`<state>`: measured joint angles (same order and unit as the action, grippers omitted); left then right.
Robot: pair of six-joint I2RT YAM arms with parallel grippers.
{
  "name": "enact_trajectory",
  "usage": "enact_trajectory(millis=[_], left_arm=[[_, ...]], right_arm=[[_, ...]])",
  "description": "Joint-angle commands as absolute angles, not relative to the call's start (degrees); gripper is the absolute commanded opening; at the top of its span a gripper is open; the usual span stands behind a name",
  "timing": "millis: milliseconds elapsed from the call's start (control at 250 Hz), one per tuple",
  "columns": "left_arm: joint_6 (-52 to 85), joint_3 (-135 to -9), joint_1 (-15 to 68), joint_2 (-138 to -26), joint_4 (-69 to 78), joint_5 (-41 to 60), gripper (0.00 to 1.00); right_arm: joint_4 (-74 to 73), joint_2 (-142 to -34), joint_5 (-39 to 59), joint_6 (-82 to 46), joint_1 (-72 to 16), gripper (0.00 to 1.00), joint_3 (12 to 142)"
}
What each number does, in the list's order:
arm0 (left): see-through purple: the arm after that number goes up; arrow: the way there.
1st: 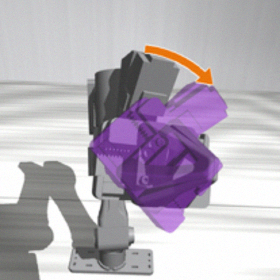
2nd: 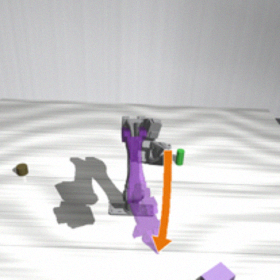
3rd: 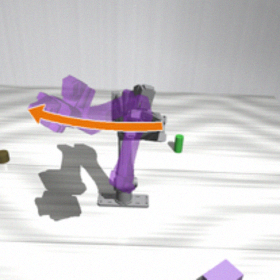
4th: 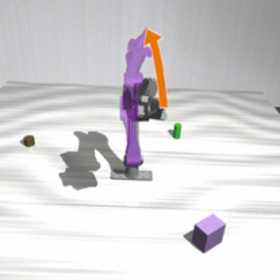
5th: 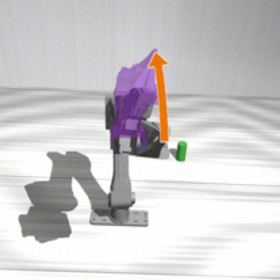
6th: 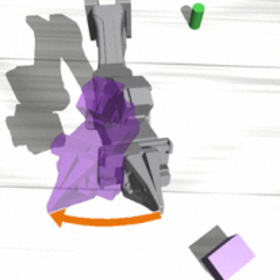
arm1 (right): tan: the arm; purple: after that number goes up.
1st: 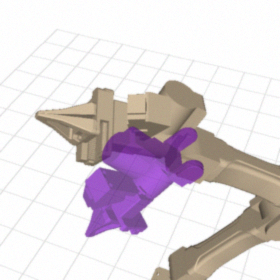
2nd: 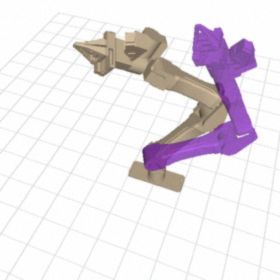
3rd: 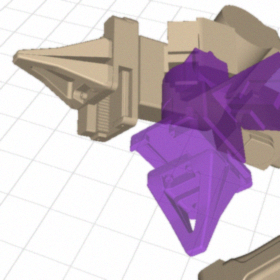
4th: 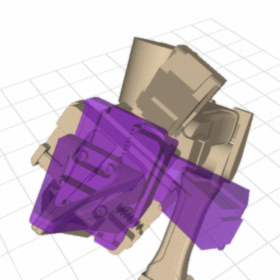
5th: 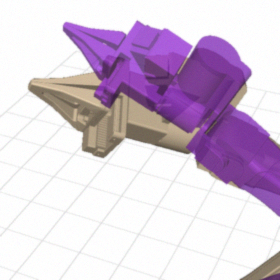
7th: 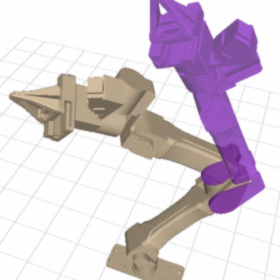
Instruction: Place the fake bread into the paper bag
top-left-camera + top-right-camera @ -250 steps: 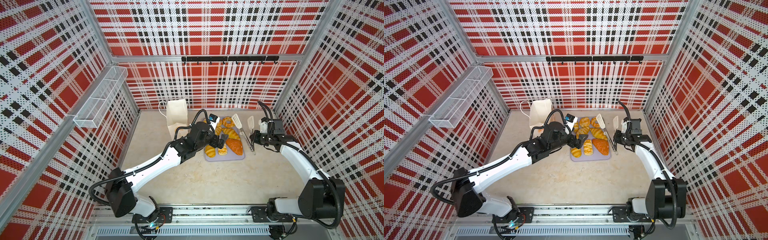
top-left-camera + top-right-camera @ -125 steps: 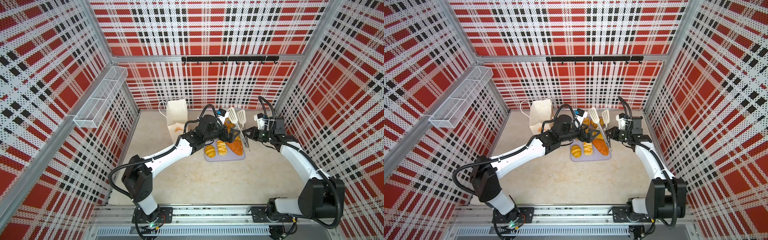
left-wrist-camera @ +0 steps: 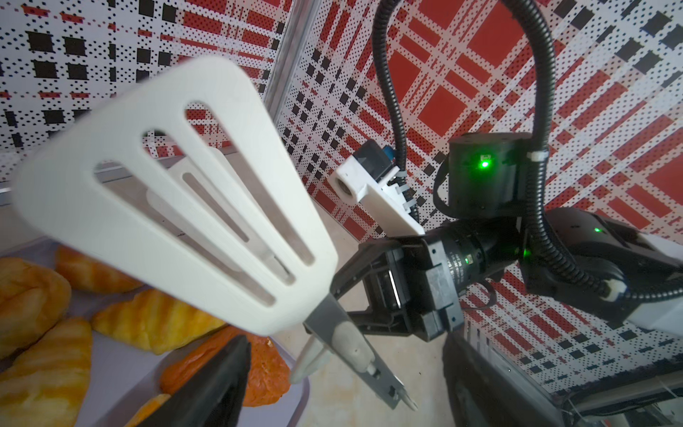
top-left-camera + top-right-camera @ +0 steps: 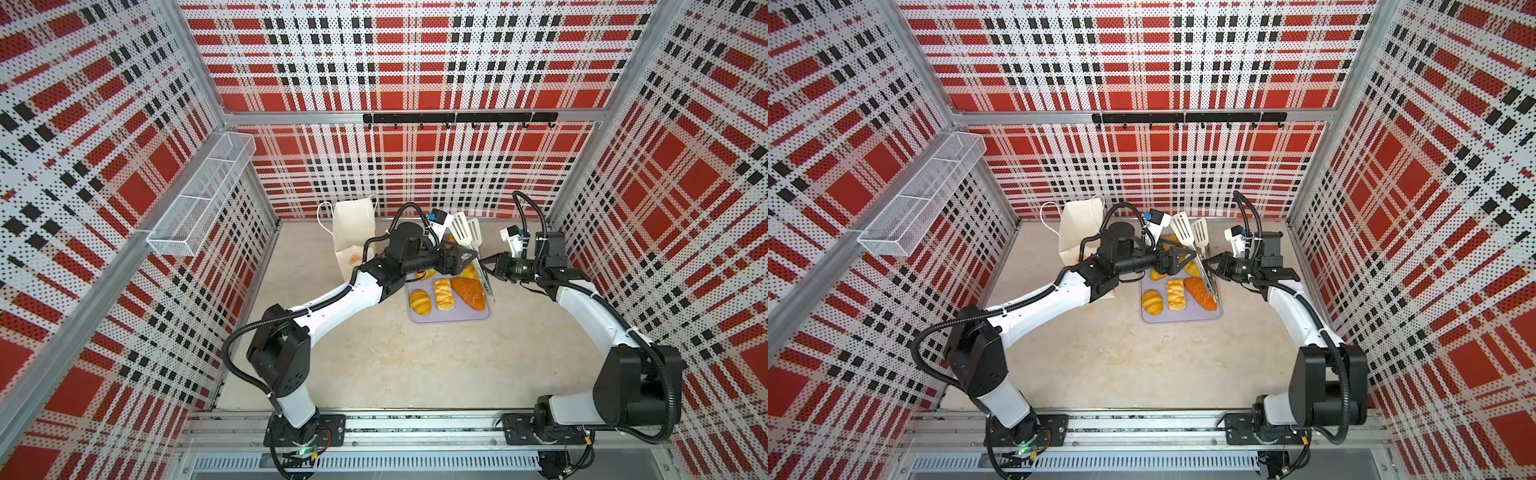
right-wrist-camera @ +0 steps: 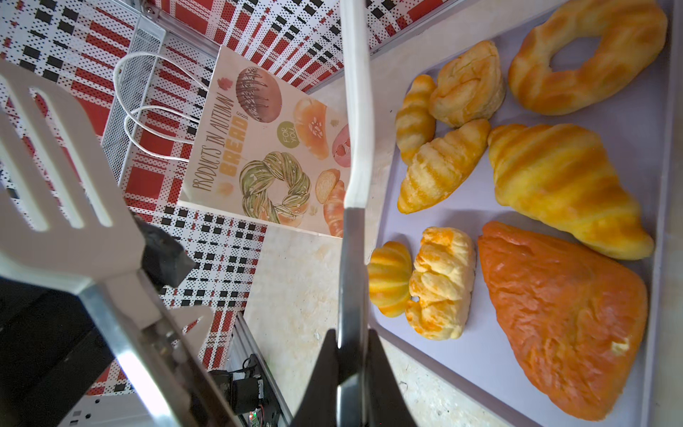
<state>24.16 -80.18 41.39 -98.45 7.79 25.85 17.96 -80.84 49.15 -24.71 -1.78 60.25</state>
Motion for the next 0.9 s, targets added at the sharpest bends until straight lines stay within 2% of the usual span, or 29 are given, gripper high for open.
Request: enact_trajectory(millis=[0,164,360,896], left_arm=[[25.31,-81.20,40.87,-99.91,11.15,30.19,0.80],[26.67,-81.65,40.04,-101.29,13.59,32.98,0.74],[28.30,-82.79,39.50,-102.72,16.11,35.47,0.59],[31.67,-83.71,37.47,-105.02,21.00,39.50,0.54]], right_arm=[[12.93,-80.34,52.17,-24.69,-1.62,0.10,60.81],[12.82,-80.25,53.65,-24.53,-1.59,0.11,60.62],[12.82,-80.33,53.92,-24.35,-1.59,0.13,60.38],[13.86,-81.41,55.27,-24.29,-1.59,0.12,61.32]])
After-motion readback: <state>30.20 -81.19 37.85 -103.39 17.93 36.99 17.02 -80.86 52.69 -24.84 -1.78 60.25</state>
